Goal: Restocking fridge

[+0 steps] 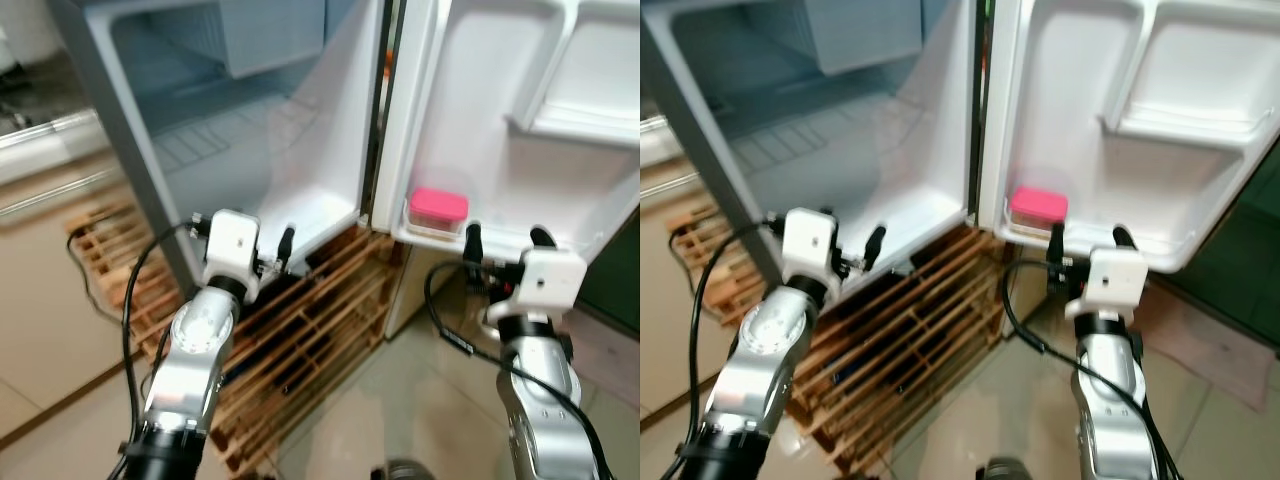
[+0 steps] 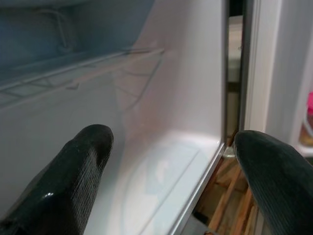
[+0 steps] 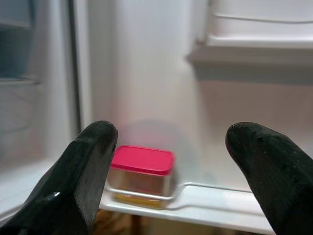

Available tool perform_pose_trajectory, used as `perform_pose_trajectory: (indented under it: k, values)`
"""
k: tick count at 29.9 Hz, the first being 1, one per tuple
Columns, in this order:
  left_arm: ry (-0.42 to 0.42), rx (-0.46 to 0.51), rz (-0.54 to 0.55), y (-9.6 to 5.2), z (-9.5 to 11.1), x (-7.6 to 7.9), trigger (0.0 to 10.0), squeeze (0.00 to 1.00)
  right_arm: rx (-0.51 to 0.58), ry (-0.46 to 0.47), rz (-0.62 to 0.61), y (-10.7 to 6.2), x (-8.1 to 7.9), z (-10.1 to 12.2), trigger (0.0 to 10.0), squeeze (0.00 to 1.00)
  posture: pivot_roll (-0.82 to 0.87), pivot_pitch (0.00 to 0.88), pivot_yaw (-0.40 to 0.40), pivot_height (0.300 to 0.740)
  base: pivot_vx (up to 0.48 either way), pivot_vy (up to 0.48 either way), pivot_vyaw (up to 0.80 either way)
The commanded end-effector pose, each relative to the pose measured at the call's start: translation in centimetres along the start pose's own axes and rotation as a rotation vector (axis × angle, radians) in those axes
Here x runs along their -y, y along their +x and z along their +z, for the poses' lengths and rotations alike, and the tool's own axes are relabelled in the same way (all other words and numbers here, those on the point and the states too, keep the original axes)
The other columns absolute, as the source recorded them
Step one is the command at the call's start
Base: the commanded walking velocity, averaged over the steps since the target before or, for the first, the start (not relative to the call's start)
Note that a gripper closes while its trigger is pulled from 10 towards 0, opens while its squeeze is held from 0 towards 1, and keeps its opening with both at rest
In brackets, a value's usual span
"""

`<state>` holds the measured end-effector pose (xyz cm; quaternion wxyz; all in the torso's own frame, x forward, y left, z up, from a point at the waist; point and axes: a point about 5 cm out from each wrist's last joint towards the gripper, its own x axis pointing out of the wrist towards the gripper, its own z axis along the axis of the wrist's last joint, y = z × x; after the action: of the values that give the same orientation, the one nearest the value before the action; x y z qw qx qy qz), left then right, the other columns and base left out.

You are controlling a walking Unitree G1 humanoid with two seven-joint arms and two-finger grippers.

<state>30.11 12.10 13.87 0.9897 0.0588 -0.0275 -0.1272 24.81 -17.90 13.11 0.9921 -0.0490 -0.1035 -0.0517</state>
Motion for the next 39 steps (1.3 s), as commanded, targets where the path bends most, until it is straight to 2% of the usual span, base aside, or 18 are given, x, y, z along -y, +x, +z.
perform_pose_trajectory:
  k: [1,11,19,21,26,32,39]
  values:
    - [-0.003,-0.032,-0.01,0.4,-0.3,0.2,10.0,0.0,0.005,0.011,0.021,0.2,-0.4,-0.1,10.0,0.0,-0.14,0.0,0.031,0.725,0.0,0.0,0.0]
    - [0.004,-0.04,-0.007,0.8,-0.2,-0.2,10.0,0.0,-0.022,0.032,0.05,0.4,-1.1,-0.8,10.0,0.0,-0.13,0.0,0.052,0.725,-0.332,-0.149,0.0]
    - [0.015,-0.005,-0.051,1.2,0.6,0.3,10.0,0.0,-0.032,0.035,0.056,0.4,-1.4,-1.1,10.0,0.0,-0.14,0.0,0.064,0.725,0.0,0.0,0.0]
    - [-0.037,0.024,-0.116,0.9,0.8,1.2,10.0,0.0,-0.037,0.021,0.049,0.3,-1.2,-1.3,10.0,0.0,-0.15,0.0,0.069,0.725,0.0,-0.48,0.0]
    - [-0.009,0.042,-0.139,1.1,1.1,1.6,10.0,0.0,-0.032,0.01,0.044,0.3,-1.1,-1.2,10.0,0.0,-0.16,0.0,0.073,0.725,0.0,-0.48,0.37]
    - [-0.021,0.032,-0.12,1.3,0.9,1.3,10.0,0.0,-0.024,-0.001,0.082,0.0,-1.6,-1.2,10.0,0.0,-0.16,0.0,0.074,0.725,0.0,-0.48,0.6]
    - [-0.017,-0.014,-0.078,1.2,-0.4,0.5,10.0,0.0,-0.034,0.0,0.098,-0.2,-1.7,-1.5,10.0,0.0,-0.16,0.0,0.072,0.725,0.0,-0.48,0.56]
